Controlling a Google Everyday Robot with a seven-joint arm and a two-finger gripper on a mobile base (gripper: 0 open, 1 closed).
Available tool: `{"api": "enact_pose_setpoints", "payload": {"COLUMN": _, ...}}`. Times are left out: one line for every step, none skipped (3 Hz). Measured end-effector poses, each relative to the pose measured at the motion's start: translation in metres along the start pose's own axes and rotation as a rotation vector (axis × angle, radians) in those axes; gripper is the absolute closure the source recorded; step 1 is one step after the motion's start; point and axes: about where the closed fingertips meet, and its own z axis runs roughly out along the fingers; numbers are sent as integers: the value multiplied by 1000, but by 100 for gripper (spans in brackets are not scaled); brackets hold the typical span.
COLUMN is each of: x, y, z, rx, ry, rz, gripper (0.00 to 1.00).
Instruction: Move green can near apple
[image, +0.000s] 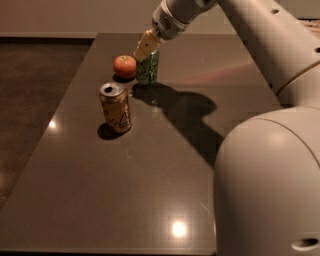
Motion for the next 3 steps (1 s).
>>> {"api": "enact_pose_setpoints", "payload": {"x": -4, "y": -2, "z": 14, "rx": -2, "ry": 3, "rz": -3, "gripper": 59}}
{"api": "enact_pose_setpoints", "payload": {"x": -5, "y": -1, "z": 25, "rx": -7, "ry": 5, "rz": -10, "gripper": 35}}
{"api": "enact_pose_setpoints", "payload": {"x": -4, "y": 3, "z": 35, "rx": -13, "ry": 17, "rz": -30, "gripper": 4}}
